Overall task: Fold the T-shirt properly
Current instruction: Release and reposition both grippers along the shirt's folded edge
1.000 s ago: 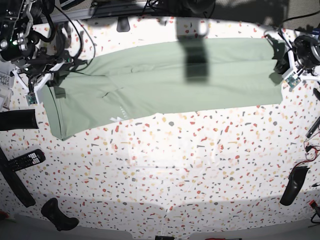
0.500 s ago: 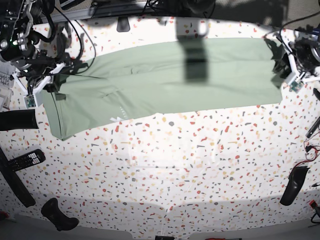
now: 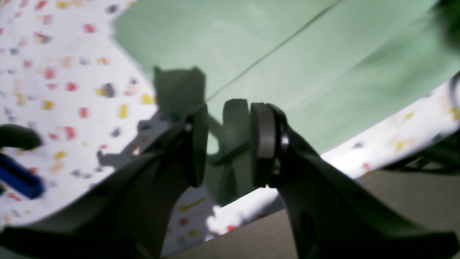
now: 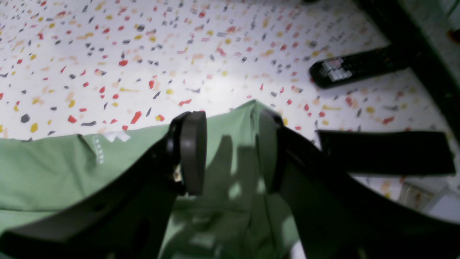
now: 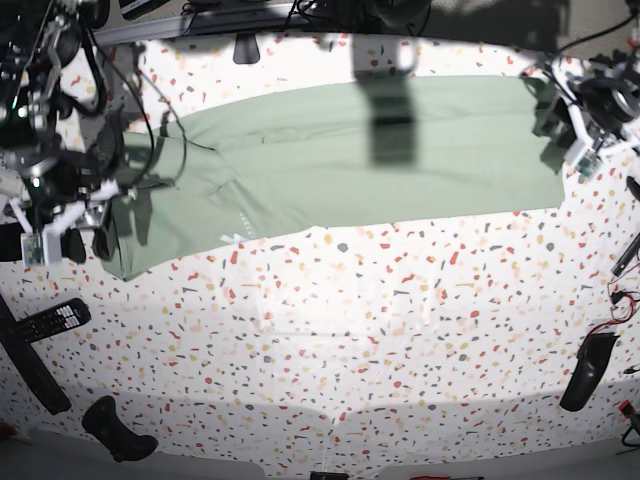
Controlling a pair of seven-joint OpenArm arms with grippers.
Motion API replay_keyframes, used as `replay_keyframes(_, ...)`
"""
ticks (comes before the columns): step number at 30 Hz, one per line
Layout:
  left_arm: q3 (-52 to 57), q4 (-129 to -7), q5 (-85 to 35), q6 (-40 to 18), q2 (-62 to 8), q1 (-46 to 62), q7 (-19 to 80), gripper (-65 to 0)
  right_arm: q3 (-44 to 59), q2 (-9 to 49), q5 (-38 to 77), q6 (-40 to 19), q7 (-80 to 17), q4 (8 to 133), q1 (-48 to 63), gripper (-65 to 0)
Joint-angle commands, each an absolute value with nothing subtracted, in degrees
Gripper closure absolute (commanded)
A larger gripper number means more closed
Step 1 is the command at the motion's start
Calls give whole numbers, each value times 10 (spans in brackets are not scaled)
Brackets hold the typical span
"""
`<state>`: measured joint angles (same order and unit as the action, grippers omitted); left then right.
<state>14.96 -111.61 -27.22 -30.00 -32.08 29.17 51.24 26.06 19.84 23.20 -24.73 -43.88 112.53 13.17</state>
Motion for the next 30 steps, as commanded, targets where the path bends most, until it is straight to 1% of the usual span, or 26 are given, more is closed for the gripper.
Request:
replay_keyframes(1, 154, -1125, -275, -298, -317, 290, 501, -177, 263, 206, 255, -274, -462, 1135, 120, -236)
replay_keyframes(3, 154, -1125, -275, -298, -290, 290, 491, -177, 262, 206, 296, -343, -535, 1135, 112, -236)
replay_keyframes(4, 154, -1125, -275, -298, -277, 289, 483, -176, 262, 206, 319, -374, -553, 1135, 113, -236)
replay_keyframes(5, 154, -1125, -275, -298, -263, 288, 477, -177, 262, 204, 335, -394, -567, 1135, 113, -236)
replay_keyframes(6, 154, -1125, -275, -298, -251, 284, 474, -176, 262, 201, 349, -400, -580, 1134, 113, -236)
replay_keyframes(11, 154, -1125, -275, -299, -201, 265, 466, -176, 262, 194, 367, -400, -621, 1113, 119, -236)
replay_keyframes(14, 154, -1122, -265, -300, -181, 265, 452, -176, 262, 193, 367, -400, -629, 1067, 126, -236)
replay_keyframes(16, 154, -1105, -237, -300, -171, 264, 423, -176, 259, 194, 366, -400, -607, 1016, 125, -236)
replay_keyframes(17, 154, -1092, -222, -300, -168, 262, 412, -176, 258, 194, 361, -400, -581, 988, 122, -236)
replay_keyframes(19, 154, -1062, -210, -300, -170, 252, 419, -176, 258, 194, 360, -400, -515, 941, 114, -236)
replay_keyframes(21, 154, -1037, -211, -300, -174, 234, 431, -176, 258, 195, 360, -400, -481, 913, 100, -236)
replay_keyframes(25, 154, -978, -210, -300, -175, 189, 426, -176, 258, 195, 360, -400, -489, 898, 66, -236)
replay_keyframes(30, 154, -856, -196, -300, -175, 128, 440, -176, 258, 195, 357, -400, -489, 873, 48, -236)
